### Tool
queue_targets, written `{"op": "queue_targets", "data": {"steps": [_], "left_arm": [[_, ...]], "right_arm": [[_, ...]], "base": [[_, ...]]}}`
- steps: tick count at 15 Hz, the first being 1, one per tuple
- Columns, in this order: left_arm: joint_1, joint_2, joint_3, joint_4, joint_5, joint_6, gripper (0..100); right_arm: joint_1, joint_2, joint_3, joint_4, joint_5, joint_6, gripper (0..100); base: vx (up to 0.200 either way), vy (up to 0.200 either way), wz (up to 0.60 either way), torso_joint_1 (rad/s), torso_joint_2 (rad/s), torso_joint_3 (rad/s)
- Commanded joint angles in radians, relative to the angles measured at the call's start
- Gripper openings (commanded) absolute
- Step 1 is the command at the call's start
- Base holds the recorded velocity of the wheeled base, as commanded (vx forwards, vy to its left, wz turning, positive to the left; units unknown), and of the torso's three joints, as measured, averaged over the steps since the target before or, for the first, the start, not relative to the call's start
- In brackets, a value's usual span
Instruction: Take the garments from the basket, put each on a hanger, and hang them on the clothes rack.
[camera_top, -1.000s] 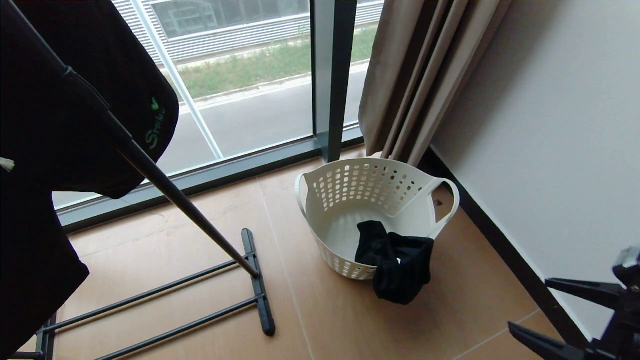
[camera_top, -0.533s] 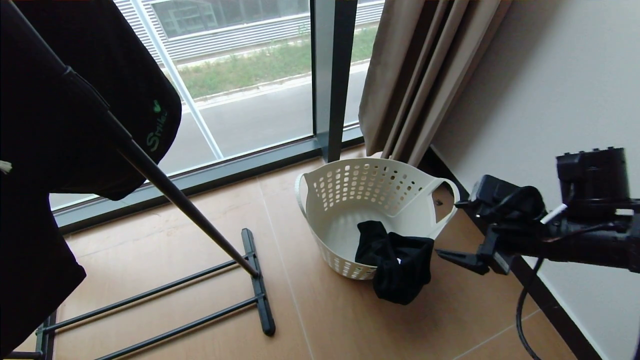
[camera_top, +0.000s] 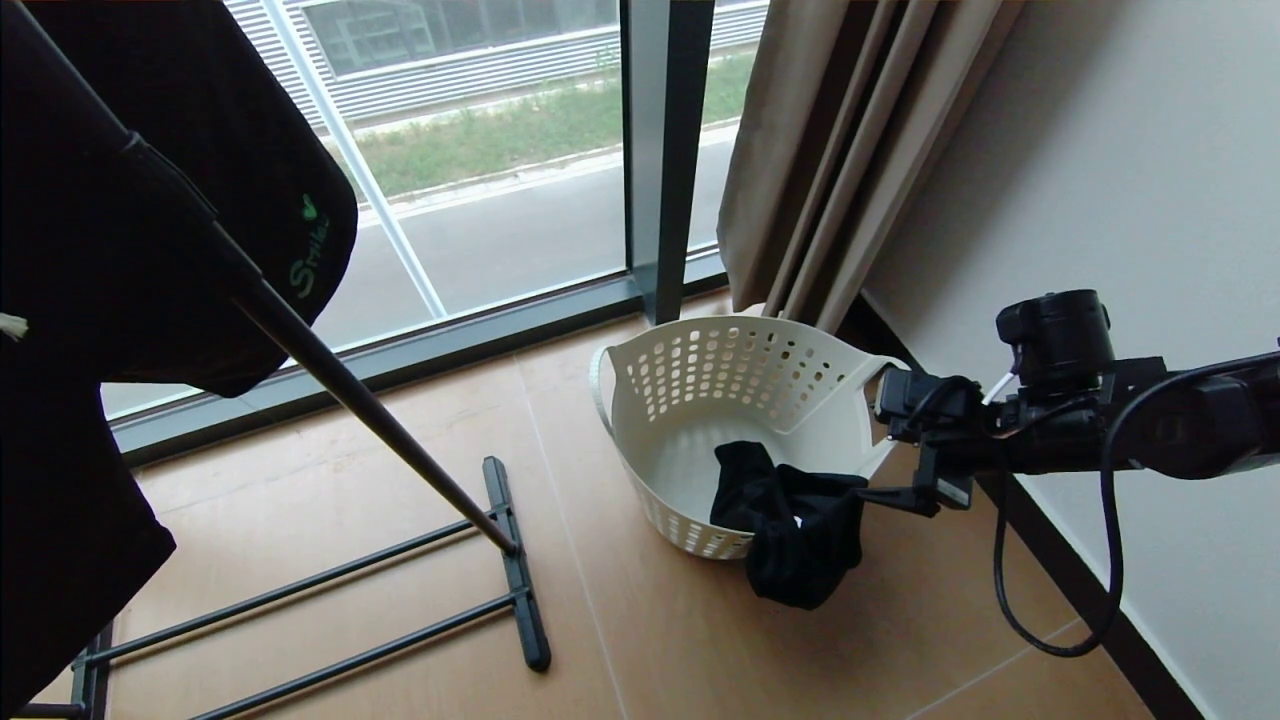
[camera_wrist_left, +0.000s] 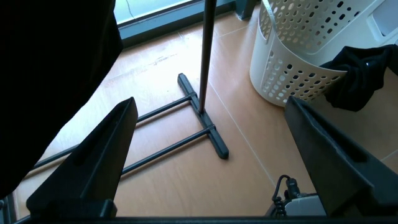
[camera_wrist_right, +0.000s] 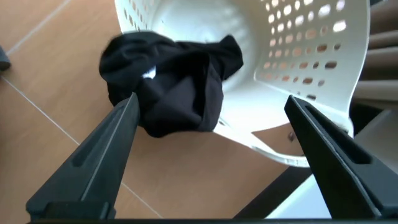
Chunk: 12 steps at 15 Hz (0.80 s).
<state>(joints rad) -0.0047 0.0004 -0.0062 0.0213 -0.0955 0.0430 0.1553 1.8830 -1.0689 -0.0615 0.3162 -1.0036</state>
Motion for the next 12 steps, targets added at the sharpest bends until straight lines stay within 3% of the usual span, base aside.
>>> {"op": "queue_targets", "data": {"steps": [1, 5, 9, 12], "left_arm": [[0.0, 0.0, 0.0, 0.0, 0.0, 0.0, 100], [0.0, 0.0, 0.0, 0.0, 0.0, 0.0, 100], [0.0, 0.0, 0.0, 0.0, 0.0, 0.0, 100], [0.0, 0.0, 0.0, 0.0, 0.0, 0.0, 100]], "right_arm": [[-0.003, -0.01, 0.018, -0.001, -0.006, -0.003, 100], [0.02, -0.041, 0.067, -0.009, -0.051, 0.0, 100], [0.043, -0.058, 0.033, -0.001, -0.104, 0.017, 100], [0.058, 0.034, -0.009, -0.009, -0.175, 0.017, 100]], "base": [[0.0, 0.0, 0.0, 0.0, 0.0, 0.0], [0.0, 0.0, 0.0, 0.0, 0.0, 0.0], [0.0, 0.0, 0.0, 0.0, 0.0, 0.0], [0.0, 0.0, 0.0, 0.0, 0.0, 0.0]]}}
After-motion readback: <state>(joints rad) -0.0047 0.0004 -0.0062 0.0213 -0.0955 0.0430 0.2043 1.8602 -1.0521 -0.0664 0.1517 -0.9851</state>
